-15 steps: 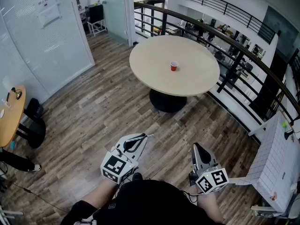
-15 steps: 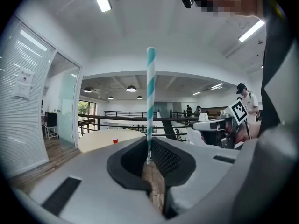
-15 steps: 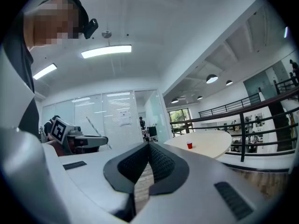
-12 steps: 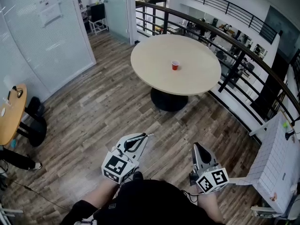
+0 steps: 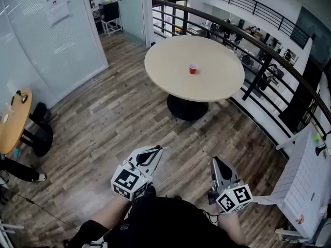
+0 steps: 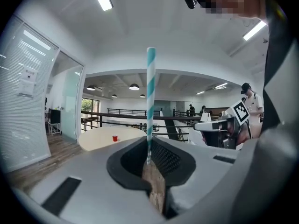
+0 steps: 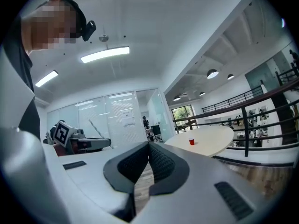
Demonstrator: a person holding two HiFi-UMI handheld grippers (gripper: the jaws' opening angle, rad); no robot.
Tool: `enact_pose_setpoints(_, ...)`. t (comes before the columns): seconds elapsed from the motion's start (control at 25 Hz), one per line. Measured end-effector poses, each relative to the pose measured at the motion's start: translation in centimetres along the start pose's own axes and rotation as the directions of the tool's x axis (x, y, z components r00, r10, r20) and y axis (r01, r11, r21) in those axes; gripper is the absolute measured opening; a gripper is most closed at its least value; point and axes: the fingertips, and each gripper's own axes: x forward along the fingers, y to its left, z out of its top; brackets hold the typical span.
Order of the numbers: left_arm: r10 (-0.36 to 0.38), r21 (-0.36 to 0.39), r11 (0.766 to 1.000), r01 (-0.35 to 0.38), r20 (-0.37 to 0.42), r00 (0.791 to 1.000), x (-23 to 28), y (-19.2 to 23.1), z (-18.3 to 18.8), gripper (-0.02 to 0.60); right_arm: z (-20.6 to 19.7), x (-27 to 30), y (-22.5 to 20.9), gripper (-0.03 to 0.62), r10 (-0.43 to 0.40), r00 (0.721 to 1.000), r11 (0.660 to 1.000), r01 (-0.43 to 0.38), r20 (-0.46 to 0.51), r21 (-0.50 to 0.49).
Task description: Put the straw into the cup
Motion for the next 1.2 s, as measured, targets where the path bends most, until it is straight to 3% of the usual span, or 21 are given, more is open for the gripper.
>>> enact_pose_setpoints(0.36, -0.015, 0.004, 1.000, 0.015, -0.011, 1.000, 2.1, -4.4, -0.2, 0.029, 0.1, -3.5, -2.4, 0.021, 0.010, 1.000, 1.000, -0.011, 0.017, 0.026)
enact_pose_setpoints(0.6, -0.032, 0.008, 0.999, 0.032, -0.009, 0.999, 4.6, -4.7, 0.3, 0.029, 0.2, -3.4, -4.6, 0.021, -0.007, 1.000, 0.999, 0.007, 0.005, 0.032)
enact_pose_setpoints(0.92, -0.048, -0.018, 0.999, 0.048, 0.001, 0.999, 10.0, -1.6, 0.4, 0.029, 0.5, 0.7, -8.3, 0.021, -0.010, 1.000, 0.999, 0.011, -0.028, 0.033)
enact_pose_setpoints(1.2, -0.056, -0.029, 0.998, 0.056, 0.019, 0.998, 16.4, 4.8, 2.0, 0.029, 2.2, 8.8, -12.7, 0.021, -0.018, 0.999, 1.000, 0.019, -0.045, 0.023)
